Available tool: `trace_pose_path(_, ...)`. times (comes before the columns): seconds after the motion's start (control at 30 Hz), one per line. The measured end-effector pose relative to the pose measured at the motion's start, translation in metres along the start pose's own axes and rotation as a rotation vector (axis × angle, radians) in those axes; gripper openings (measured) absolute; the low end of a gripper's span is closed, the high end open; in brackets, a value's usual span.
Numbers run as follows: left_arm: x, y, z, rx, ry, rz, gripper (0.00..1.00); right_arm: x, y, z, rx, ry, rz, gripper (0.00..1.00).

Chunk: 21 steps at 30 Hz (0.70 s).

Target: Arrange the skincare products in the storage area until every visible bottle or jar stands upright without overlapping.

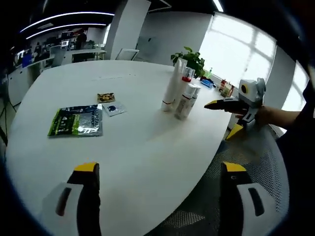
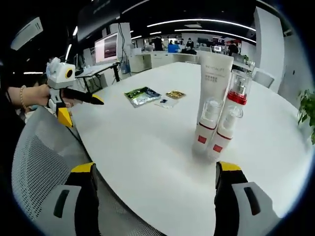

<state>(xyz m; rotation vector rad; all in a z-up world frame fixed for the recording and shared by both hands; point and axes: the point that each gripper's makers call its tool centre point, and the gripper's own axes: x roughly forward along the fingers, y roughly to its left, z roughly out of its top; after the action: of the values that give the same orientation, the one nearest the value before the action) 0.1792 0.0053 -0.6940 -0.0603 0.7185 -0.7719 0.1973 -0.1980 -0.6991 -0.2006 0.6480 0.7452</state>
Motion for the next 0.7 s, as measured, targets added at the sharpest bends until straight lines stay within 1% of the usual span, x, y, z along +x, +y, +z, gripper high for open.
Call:
trace_pose_path(0.1, -0.0016, -0.002, 0.0017, -0.003, -0.006, 0.009, 0.96, 0.0, -0.0016, -0.002, 0.003, 0.006, -0.005, 0.99)
trace_pose_path(0.17, -0.0019, -0.0006, 0.0038, 0.01, -0.018, 0.016, 0.96, -0.0001, -0.0009, -0.0012, -0.002, 0.003, -0.006, 0.99)
trace_pose_path(0.3, -0.0004, 0.0005, -0.0022, 0.018, -0.002, 0.029, 0.95, 0.0003, -0.0016, -0.002, -0.022, 0.009, -0.018, 0.99)
trace_pose_path(0.43, 0.0003, 0.002, -0.002, 0.027, -0.012, 0.028, 0.95, -0.0018, -0.0035, 0.0003, -0.014, -0.004, -0.03, 0.99)
trace_pose_path(0.57, 0.0009, 0.0016, -0.0047, 0.045, 0.008, 0.028, 0.95, -0.0021, -0.0033, 0.0004, -0.003, -0.008, -0.026, 0.99)
trace_pose_path(0.7, 0.0004, 0.0033, -0.0042, 0.043, 0.004, 0.026, 0.94, -0.0013, -0.0026, -0.001, -0.013, 0.001, -0.024, 0.99)
